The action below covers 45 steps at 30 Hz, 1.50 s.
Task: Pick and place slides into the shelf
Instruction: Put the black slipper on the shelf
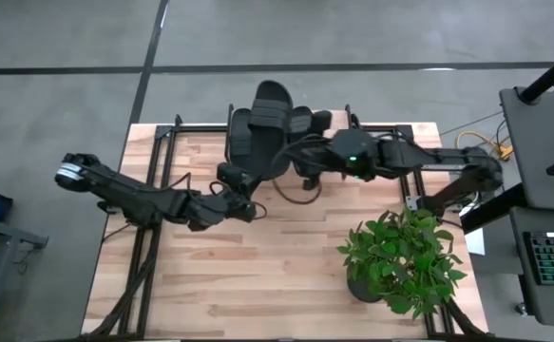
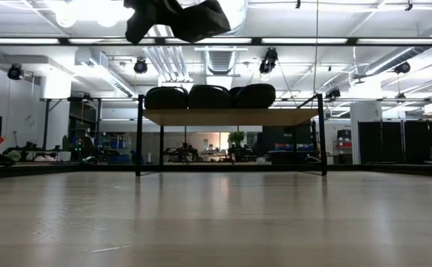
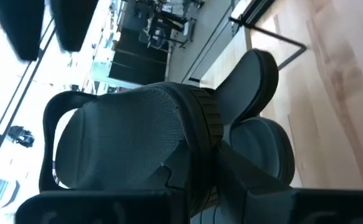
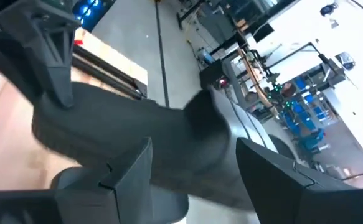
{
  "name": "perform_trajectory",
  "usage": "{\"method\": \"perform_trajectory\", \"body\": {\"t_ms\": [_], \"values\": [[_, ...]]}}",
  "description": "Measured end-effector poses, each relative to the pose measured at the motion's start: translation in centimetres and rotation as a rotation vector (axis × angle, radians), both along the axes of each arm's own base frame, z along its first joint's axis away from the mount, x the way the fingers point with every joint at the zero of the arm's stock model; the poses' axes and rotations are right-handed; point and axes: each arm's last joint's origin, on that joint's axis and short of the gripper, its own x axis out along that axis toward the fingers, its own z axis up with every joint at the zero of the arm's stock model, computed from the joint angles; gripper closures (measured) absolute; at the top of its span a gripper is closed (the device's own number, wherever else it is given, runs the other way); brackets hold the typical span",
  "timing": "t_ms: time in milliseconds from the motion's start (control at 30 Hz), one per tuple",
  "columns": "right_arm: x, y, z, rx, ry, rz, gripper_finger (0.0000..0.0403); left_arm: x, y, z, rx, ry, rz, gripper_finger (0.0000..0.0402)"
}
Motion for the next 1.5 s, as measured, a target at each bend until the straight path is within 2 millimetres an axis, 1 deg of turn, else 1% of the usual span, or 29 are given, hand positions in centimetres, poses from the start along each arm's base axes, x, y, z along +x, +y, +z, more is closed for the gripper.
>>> {"method": "perform_trajectory", "body": {"t_ms": [100,200,400,533,600,700,833,967,1167,1333,1500], "values": [[1.6,0.0,0.2,-0.036,0.034,-0.043,0.0179,0.2,0.0,-0.1,0.005,0.008,0.010,0.0378],[2.8,-0.1,0.4,-0.086,0.080,-0.109,0.0179,0.1,0.1,-0.1,0.005,0.001,0.021,0.0378],[5.3,-0.1,0.6,-0.145,0.128,-0.115,0.0179,0.1,0.1,0.0,0.006,0.000,0.020,0.0378],[6.6,-0.3,1.0,-0.213,0.143,-0.210,0.0179,0.1,0.1,-0.1,0.008,0.003,0.021,0.0378],[7.3,-0.5,0.8,-0.247,0.186,-0.253,0.0179,0.1,0.1,-0.1,0.009,0.004,0.021,0.0378],[8.1,-0.6,0.5,-0.261,0.240,-0.259,0.0179,0.0,0.1,0.0,0.010,0.003,0.021,0.0378],[8.8,-0.5,0.2,-0.276,0.277,-0.260,0.0179,0.0,0.1,0.1,0.020,0.011,0.019,0.0378],[9.5,-0.7,0.1,-0.313,0.290,-0.334,0.0179,0.0,0.1,0.1,0.021,0.012,0.017,0.0378],[9.4,-1.3,0.5,-0.331,0.297,-0.382,0.0186,-0.1,-0.3,0.1,0.021,0.012,0.006,0.0378],[9.2,-1.6,0.4,-0.330,0.302,-0.415,0.0218,-0.3,-0.4,0.3,0.019,0.005,-0.002,0.0378],[9.2,-1.7,0.3,-0.340,0.311,-0.428,0.0273,-0.3,-0.5,0.3,0.019,0.000,-0.001,0.0378]]}}
